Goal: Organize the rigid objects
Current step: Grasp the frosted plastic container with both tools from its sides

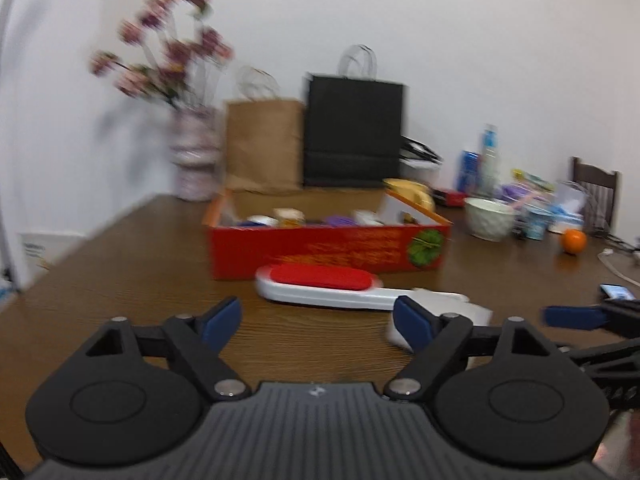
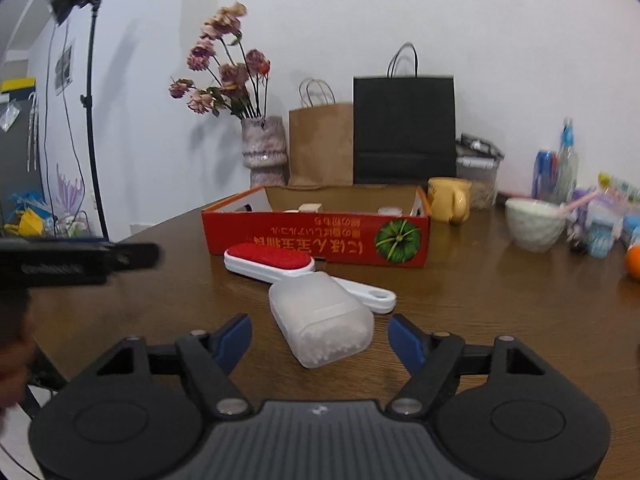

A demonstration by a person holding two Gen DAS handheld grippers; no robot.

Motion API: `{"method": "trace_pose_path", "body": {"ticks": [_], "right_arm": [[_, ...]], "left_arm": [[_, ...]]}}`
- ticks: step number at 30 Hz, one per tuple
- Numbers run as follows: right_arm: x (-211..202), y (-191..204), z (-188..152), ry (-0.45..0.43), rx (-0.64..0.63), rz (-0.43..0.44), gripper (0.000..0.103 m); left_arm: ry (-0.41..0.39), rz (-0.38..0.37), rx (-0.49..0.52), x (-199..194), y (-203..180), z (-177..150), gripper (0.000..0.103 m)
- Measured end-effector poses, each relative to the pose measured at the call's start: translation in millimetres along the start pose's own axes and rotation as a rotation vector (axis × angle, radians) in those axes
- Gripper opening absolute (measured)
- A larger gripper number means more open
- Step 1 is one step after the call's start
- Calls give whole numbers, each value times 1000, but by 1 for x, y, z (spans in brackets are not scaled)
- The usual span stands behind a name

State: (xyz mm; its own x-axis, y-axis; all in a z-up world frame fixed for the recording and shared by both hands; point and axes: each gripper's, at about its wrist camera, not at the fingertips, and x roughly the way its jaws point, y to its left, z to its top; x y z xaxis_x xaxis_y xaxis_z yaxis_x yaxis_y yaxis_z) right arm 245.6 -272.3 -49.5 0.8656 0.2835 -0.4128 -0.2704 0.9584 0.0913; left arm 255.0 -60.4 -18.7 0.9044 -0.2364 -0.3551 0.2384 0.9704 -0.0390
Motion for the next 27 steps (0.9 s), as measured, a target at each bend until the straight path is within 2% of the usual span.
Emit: {"method": "trace_pose_path", "body": {"ticks": [3, 7, 8, 10, 11, 13, 15, 19, 22, 25, 27], "right_arm": [[23, 2, 1, 34, -12, 23, 65], [50, 0, 1, 76, 9, 39, 53], [55, -2, 2, 73, 10, 52, 48], [62, -9, 5, 61, -10, 105, 45], [65, -12, 8, 59, -21, 125, 45], [68, -22, 15, 53, 8, 133, 45], [74, -36, 22, 65, 83, 137, 42], [88, -48, 27, 90, 177, 140, 38], [91, -41, 27, 104, 203, 157, 38], [87, -29, 24, 95, 162, 172, 38], [84, -28, 22, 102, 176, 193, 38]], "left_arm": [[36, -100, -17, 35, -7, 5, 75], [115, -175, -56, 80, -15, 12, 64], [131, -197, -58, 89, -16, 12, 63], [167, -233, -66, 104, -16, 12, 59], [186, -244, -75, 111, -16, 11, 47], [204, -259, -123, 116, -9, 10, 43], [205, -259, -165, 113, -3, 10, 31], [194, -228, -236, 99, 6, 5, 25], [198, -195, -270, 81, 1, 0, 25], [192, -148, -267, 61, -6, -6, 25], [203, -156, -274, 51, -5, -9, 25]]}}
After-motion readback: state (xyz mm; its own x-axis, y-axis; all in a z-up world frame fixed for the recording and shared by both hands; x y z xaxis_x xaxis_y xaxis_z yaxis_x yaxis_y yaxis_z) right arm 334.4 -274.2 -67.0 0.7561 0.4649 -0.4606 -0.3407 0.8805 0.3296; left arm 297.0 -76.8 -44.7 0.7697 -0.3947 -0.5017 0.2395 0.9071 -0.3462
